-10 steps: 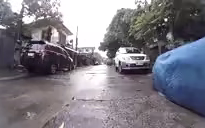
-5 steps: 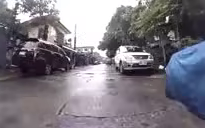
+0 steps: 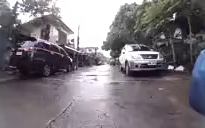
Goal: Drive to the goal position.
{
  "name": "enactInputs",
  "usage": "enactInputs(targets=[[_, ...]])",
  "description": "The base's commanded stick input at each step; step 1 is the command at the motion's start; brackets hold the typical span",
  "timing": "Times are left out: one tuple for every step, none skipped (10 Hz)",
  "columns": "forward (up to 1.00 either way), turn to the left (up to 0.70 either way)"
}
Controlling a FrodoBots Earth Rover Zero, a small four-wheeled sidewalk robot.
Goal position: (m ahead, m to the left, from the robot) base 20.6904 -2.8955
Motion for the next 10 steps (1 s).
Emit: enactInputs(targets=[[1.0, 0.0], [1.0, 0.0], [1.0, 0.0], [1.0, 0.0], [1.0, 0.0], [1.0, 0.0], [1.0, 0.0], [1.0, 0.0], [1.0, 0.0], [1.0, 0.0]])
